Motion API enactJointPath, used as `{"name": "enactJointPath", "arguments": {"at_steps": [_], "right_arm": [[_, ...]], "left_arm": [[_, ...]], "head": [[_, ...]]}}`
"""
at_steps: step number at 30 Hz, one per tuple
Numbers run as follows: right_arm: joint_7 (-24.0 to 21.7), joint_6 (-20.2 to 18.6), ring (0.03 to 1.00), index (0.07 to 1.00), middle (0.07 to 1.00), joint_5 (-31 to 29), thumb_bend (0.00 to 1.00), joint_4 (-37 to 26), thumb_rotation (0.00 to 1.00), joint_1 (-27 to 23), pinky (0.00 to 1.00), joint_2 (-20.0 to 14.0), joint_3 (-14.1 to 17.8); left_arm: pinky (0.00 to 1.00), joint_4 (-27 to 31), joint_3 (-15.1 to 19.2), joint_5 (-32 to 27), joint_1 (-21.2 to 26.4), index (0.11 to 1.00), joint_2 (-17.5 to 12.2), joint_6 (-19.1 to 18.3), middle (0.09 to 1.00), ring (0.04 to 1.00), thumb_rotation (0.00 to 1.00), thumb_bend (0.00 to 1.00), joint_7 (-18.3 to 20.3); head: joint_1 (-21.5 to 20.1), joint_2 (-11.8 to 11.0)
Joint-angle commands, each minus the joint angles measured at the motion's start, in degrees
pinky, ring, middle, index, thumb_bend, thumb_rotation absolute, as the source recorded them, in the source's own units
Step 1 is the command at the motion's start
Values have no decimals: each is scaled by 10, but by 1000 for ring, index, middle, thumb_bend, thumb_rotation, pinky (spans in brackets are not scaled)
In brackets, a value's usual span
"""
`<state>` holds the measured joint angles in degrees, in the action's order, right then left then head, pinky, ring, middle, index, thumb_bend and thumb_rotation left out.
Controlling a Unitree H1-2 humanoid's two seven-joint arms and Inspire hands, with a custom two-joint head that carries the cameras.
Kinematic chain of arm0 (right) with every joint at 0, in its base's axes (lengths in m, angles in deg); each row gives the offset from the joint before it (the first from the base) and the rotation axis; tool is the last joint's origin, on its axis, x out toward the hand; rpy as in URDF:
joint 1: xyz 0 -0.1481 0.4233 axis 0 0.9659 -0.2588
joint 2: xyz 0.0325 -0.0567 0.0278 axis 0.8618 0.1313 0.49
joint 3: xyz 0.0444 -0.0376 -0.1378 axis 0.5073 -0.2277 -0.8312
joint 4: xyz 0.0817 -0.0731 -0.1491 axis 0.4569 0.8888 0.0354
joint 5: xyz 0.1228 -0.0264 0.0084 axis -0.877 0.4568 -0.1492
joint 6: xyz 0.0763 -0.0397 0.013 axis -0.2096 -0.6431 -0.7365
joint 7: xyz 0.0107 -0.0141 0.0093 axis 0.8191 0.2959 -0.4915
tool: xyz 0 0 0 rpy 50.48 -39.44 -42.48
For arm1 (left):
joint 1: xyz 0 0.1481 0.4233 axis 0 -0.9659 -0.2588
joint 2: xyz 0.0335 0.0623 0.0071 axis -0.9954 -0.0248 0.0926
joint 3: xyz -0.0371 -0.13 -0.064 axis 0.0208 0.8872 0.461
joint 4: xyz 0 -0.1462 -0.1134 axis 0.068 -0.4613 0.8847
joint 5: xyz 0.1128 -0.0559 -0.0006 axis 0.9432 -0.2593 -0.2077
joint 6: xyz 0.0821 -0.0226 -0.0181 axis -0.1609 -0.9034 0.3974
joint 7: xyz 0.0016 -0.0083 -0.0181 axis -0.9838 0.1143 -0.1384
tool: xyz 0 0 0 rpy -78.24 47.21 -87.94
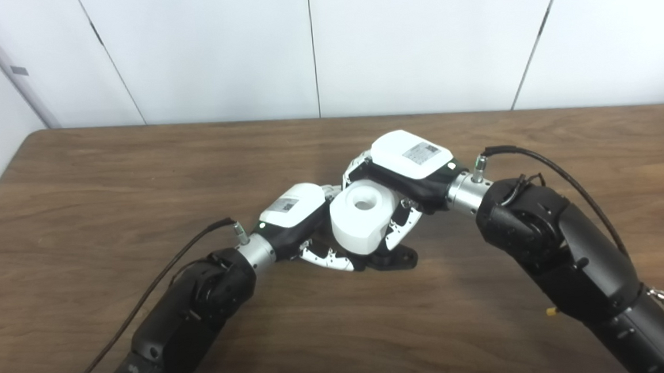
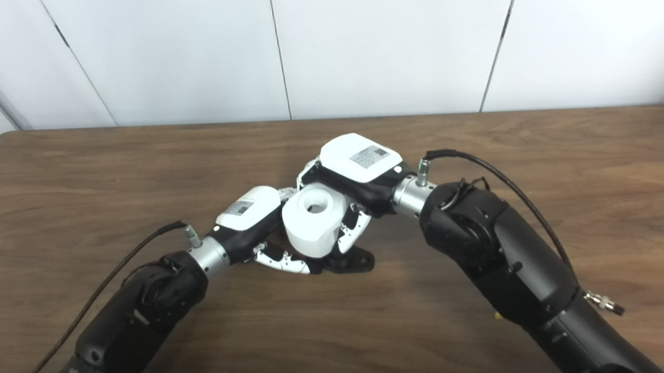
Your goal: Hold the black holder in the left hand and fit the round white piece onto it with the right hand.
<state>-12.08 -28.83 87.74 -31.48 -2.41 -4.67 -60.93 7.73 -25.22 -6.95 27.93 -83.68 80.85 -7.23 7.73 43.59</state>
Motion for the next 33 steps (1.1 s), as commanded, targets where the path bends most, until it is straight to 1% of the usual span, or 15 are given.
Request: {"name": "enactJointPath", "arguments": {"at_steps": [1, 3, 6, 12, 16, 20, 29, 33], "right_arm": [[-29, 7, 740, 480, 693, 18, 526, 3, 143, 4, 756, -29, -4], [-27, 9, 728, 480, 683, 16, 526, -2, 143, 4, 735, -33, 0], [-25, 6, 728, 479, 675, 12, 526, -8, 142, 7, 740, -34, 7], [-16, -5, 756, 479, 682, 11, 526, -10, 143, 15, 749, -21, 18], [-12, -13, 754, 480, 686, 15, 526, -9, 146, 17, 749, -7, 21], [-4, -17, 735, 480, 686, 11, 524, -9, 150, 13, 739, 6, 27], [-2, -16, 722, 478, 682, 6, 522, -7, 148, 11, 713, 13, 33], [1, -17, 716, 478, 681, 11, 523, -7, 147, 14, 700, 15, 32]], "left_arm": [[901, 0, -12, 13, -11, 485, -7, -6, 889, 919, 60, 522, 33], [901, -3, -12, 10, -11, 485, -7, -5, 889, 919, 60, 522, 34], [897, -7, -12, 10, -10, 485, -6, 1, 890, 915, 60, 523, 31], [906, -1, -15, 11, -10, 485, -1, -9, 894, 917, 60, 522, 37], [912, 0, -18, 14, -10, 486, 0, -9, 898, 925, 60, 522, 37], [895, -5, -19, 18, -10, 485, 0, -4, 890, 915, 60, 522, 31], [923, -1, -19, 12, -11, 486, 4, -12, 900, 935, 59, 521, 38], [921, -3, -21, 15, -11, 486, 5, -7, 896, 933, 60, 521, 32]], "head": [[-2, 1], [-4, 1], [-3, -1], [-1, -1], [-1, -1], [-1, -2], [0, -2], [0, -2]]}}
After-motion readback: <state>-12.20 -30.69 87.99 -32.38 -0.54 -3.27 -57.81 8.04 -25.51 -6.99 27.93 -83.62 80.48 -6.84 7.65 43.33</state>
